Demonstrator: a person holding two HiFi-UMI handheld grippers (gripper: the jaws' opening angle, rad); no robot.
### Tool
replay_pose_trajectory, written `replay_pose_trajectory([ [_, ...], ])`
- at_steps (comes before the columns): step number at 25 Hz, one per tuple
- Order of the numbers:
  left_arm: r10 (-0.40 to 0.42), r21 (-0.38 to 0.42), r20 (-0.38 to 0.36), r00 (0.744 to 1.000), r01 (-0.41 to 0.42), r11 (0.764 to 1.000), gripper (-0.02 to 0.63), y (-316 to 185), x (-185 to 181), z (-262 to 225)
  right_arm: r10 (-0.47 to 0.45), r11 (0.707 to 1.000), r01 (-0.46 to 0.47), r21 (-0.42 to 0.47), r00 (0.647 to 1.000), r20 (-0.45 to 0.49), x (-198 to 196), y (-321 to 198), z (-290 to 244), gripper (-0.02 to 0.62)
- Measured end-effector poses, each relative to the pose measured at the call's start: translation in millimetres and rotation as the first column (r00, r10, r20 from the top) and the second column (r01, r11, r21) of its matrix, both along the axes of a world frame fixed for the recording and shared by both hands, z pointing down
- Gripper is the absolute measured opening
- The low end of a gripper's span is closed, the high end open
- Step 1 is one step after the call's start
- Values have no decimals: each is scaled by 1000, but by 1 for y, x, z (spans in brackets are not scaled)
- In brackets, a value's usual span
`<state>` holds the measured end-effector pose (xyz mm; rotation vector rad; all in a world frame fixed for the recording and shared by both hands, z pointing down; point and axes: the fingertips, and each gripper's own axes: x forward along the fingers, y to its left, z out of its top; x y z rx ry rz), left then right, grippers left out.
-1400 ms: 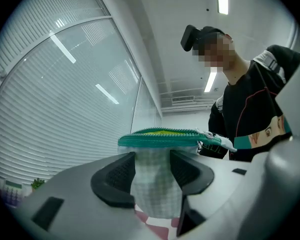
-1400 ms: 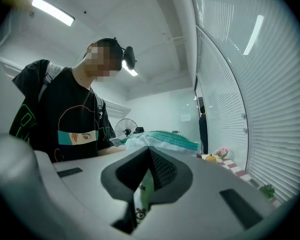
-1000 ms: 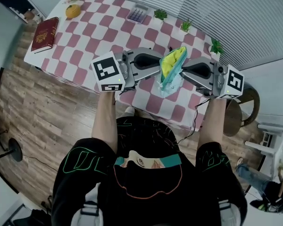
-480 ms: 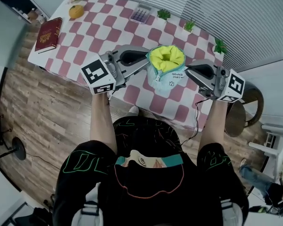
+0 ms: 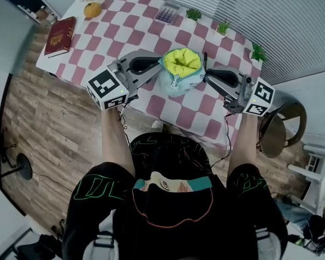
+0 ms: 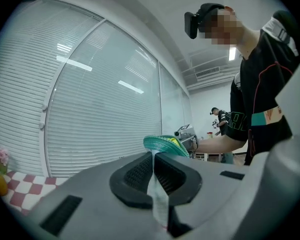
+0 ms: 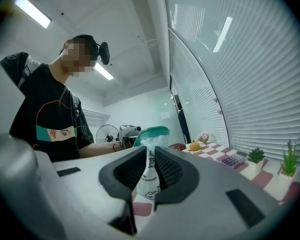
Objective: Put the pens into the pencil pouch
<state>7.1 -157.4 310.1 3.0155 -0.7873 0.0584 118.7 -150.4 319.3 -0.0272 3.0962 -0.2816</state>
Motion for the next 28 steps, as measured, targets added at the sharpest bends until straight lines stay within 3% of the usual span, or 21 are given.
replay_pose_trajectory([
  [3,-71,-5,48,996,71,997,6,-2,-20,6,54,998,-54,-23,998,-11,-6,-9,5,74],
  [6,-142,-11,124,982,144,989,6,-4,-41,15,154,987,-157,-23,983,-103,-13,-27,21,75],
  [10,-194,-18,159,968,199,980,6,-6,-56,23,288,958,-279,71,922,-259,-22,-53,47,75],
  [13,-215,-27,161,963,222,975,6,-6,-63,28,324,946,-294,136,884,-336,-30,-62,60,75],
  [20,-266,-57,175,948,280,958,6,-9,-84,44,275,953,-164,256,822,-498,-58,-76,88,75],
  [24,-302,-78,190,934,321,944,6,-7,-100,54,209,948,-7,319,767,-606,-80,-77,108,75],
  [28,-331,-95,193,924,354,931,6,-2,-115,61,132,922,180,343,686,-716,-104,-70,131,75],
])
